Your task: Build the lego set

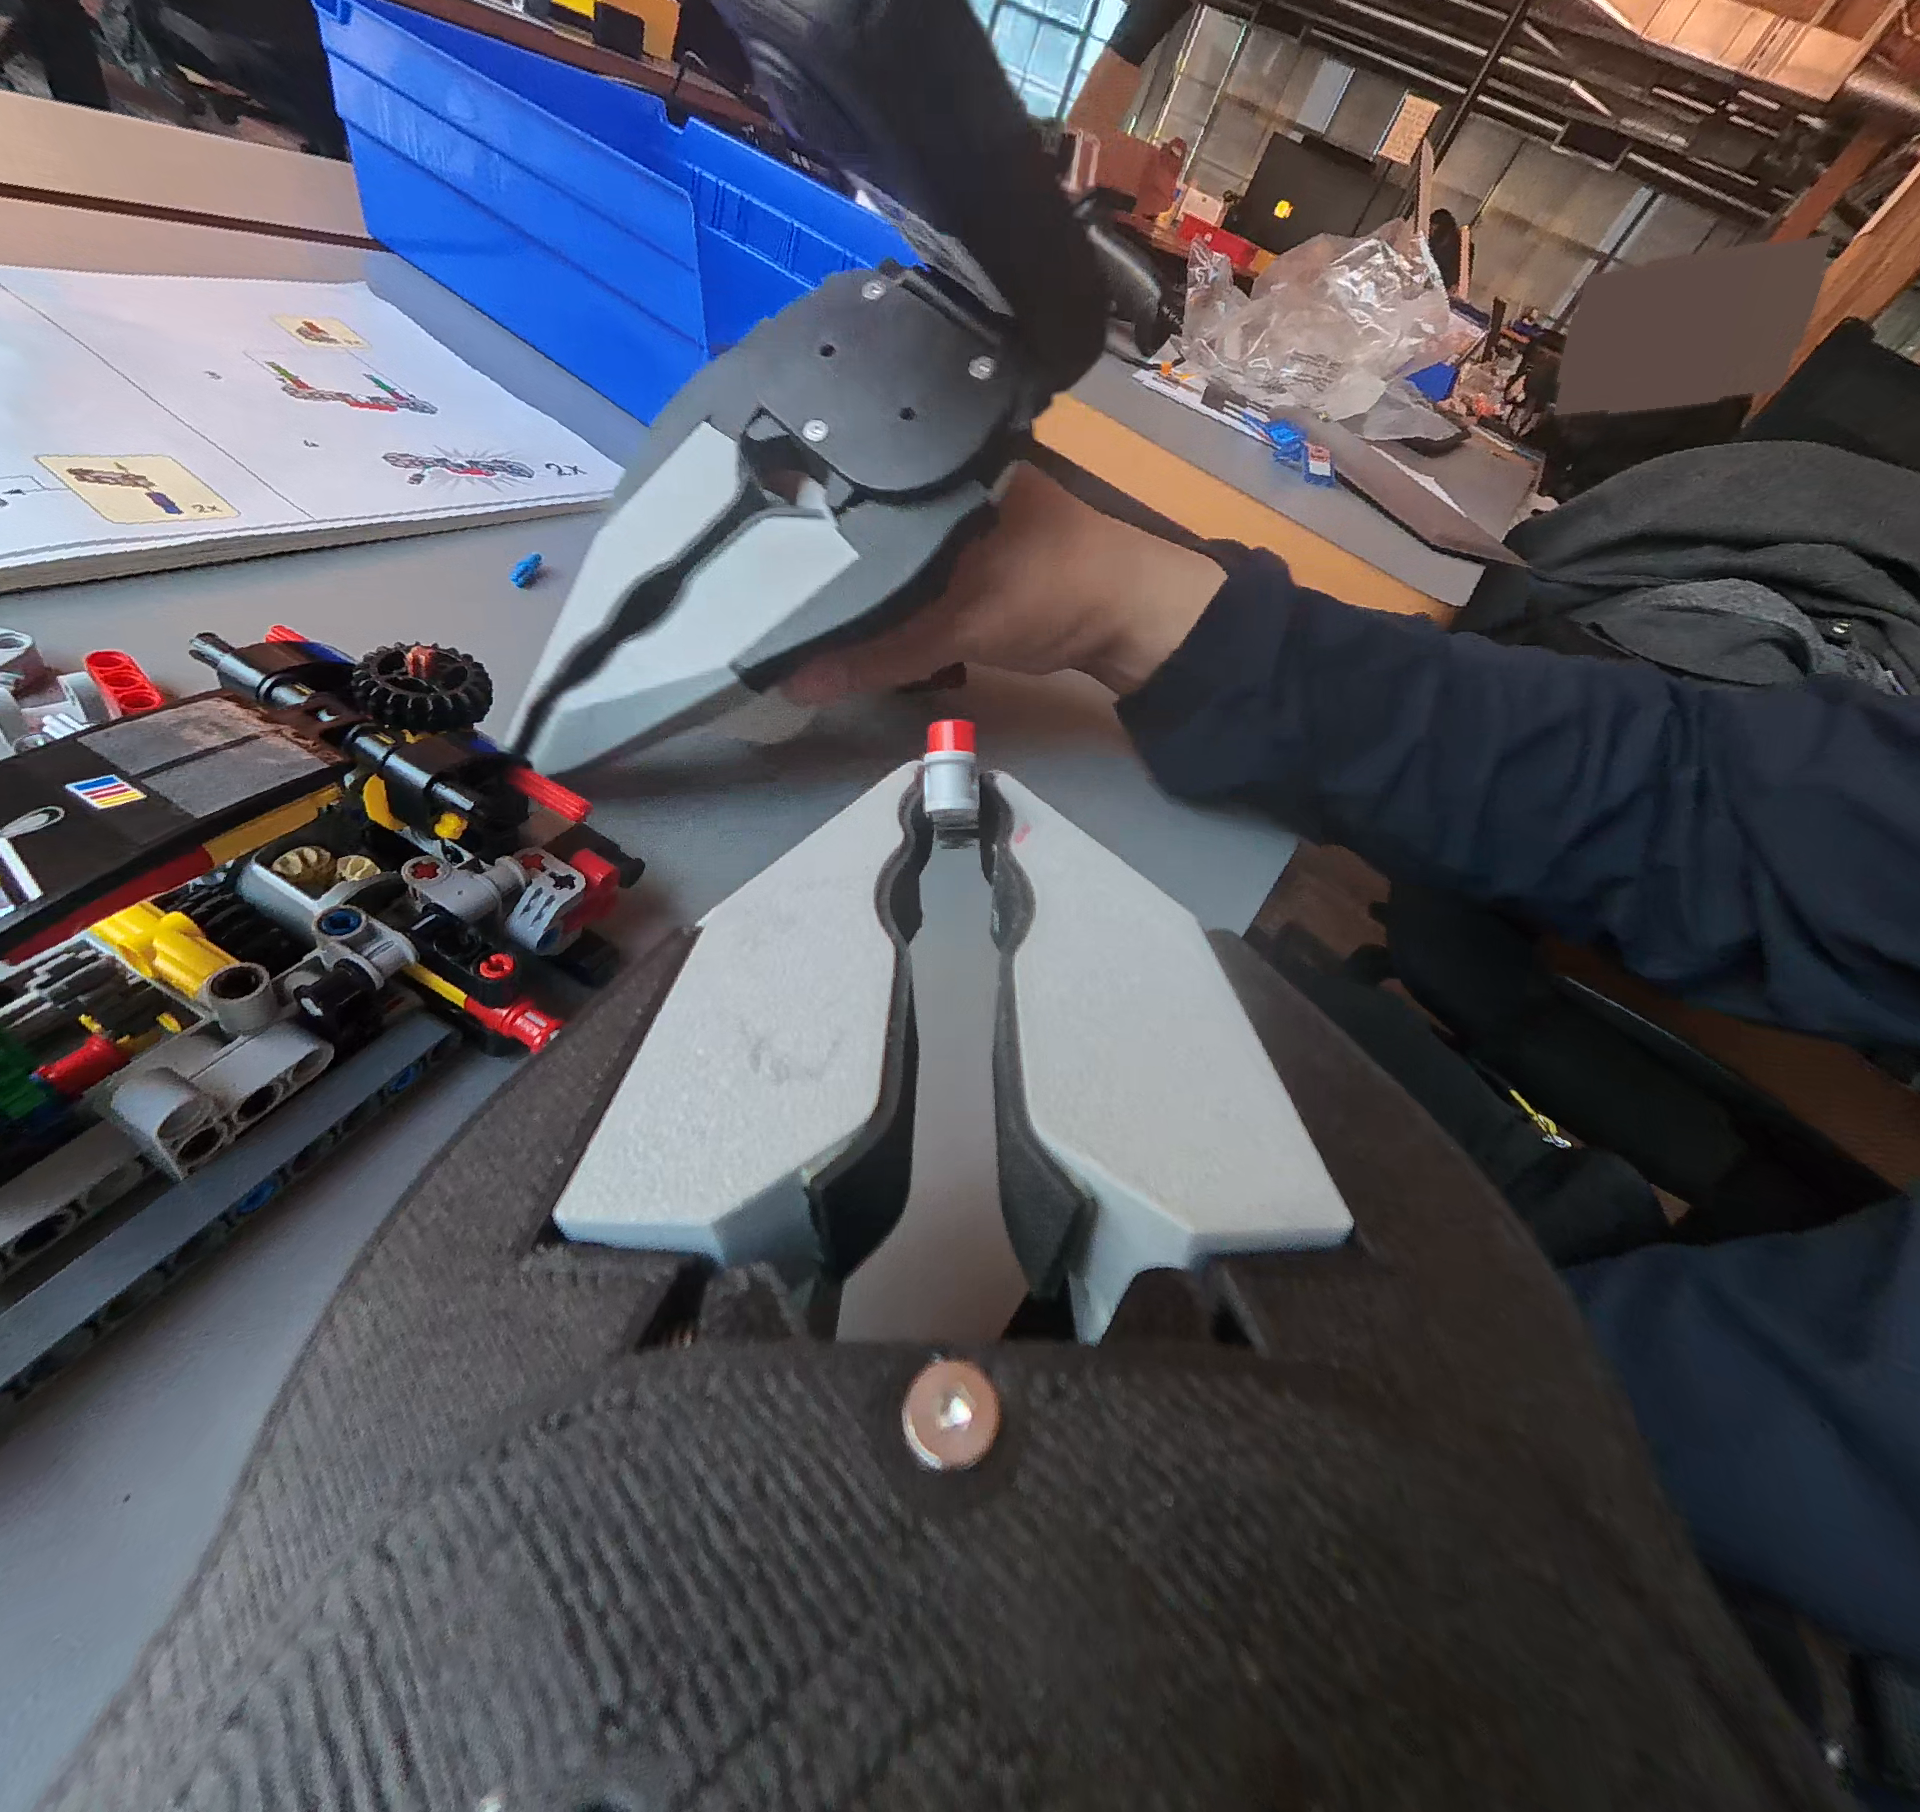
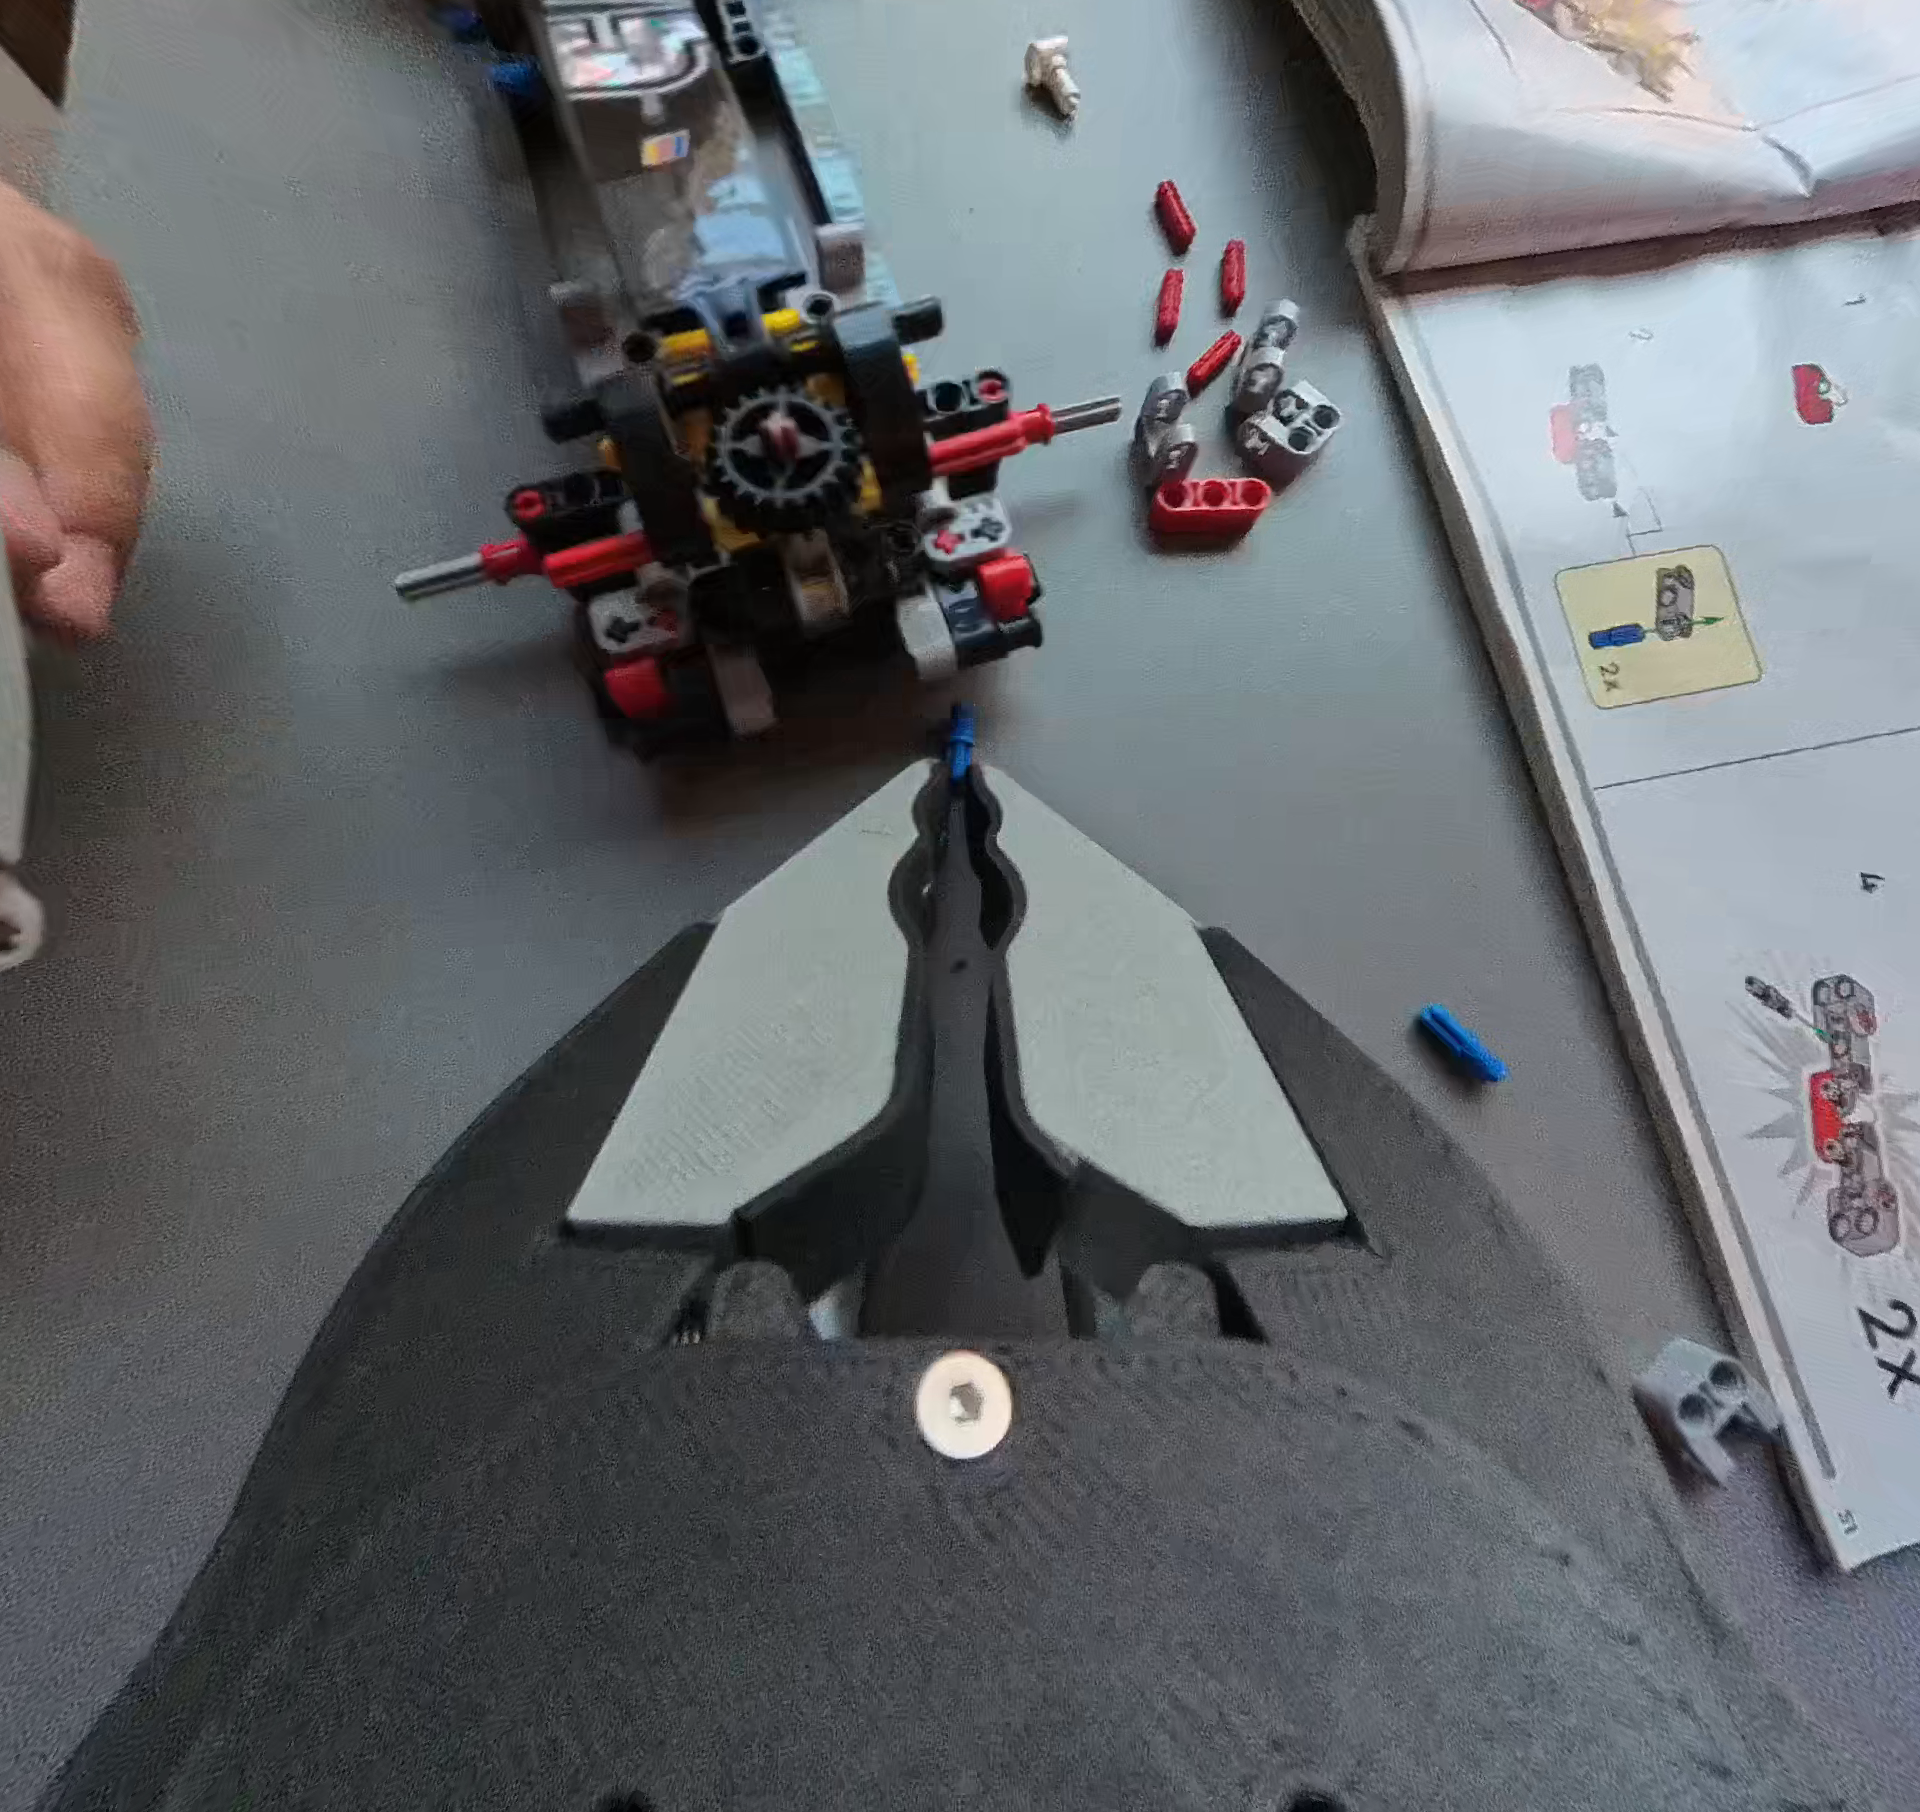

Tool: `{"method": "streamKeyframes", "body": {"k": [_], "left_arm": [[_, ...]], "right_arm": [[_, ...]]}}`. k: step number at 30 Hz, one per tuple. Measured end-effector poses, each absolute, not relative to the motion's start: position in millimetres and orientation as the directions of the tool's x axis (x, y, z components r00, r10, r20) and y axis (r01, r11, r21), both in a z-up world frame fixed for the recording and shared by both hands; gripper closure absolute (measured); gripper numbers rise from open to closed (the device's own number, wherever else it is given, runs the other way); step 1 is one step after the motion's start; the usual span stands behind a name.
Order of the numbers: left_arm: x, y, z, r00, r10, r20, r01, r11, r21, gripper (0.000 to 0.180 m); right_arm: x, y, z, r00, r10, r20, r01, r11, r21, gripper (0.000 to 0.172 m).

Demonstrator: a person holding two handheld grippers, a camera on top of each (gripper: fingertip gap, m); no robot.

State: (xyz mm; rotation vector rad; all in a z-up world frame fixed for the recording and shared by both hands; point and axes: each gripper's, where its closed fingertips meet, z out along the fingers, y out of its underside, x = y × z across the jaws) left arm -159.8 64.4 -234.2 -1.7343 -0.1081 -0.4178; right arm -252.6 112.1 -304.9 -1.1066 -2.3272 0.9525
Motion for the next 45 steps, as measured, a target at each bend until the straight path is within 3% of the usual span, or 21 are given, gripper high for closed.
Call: {"method": "streamKeyframes", "body": {"k": [7,14,18,19,23,27,30,39,45], "left_arm": [[-160,64,-234,0.924,-0.163,0.345,0.310,-0.210,-0.927,0.175],[-158,63,-234,0.926,-0.171,0.336,0.299,-0.210,-0.931,0.175],[-158,63,-233,0.923,-0.175,0.342,0.305,-0.205,-0.930,0.175],[-158,63,-234,0.922,-0.178,0.344,0.306,-0.209,-0.929,0.175],[-156,62,-232,0.925,-0.189,0.330,0.293,-0.201,-0.935,0.175],[-144,61,-231,0.916,-0.258,0.306,0.252,-0.220,-0.942,0.175],[-143,57,-226,0.898,-0.296,0.327,0.277,-0.198,-0.940,0.175],[-142,48,-227,0.916,-0.321,0.241,0.190,-0.182,-0.965,0.175],[-145,42,-228,0.929,-0.309,0.202,0.156,-0.168,-0.973,0.175]], "right_arm": [[-292,165,-305,-0.395,0.919,-0.013,0.629,0.260,-0.733,0.172],[-287,176,-275,-0.368,0.929,-0.040,0.539,0.179,-0.823,0.162],[-273,184,-257,-0.388,0.894,-0.226,0.515,0.007,-0.857,0.155],[-268,183,-262,-0.404,0.879,-0.254,0.551,0.012,-0.834,0.157],[-269,234,-268,-0.209,0.976,-0.053,0.571,0.078,-0.817,0.163],[-263,241,-283,-0.187,0.966,-0.176,0.642,-0.015,-0.767,0.149],[-261,234,-304,-0.205,0.965,-0.164,0.706,0.029,-0.708,0.149],[-282,203,-302,-0.319,0.944,-0.083,0.647,0.153,-0.747,0.158],[-279,212,-253,-0.287,0.957,0.036,0.458,0.170,-0.873,0.157]]}}
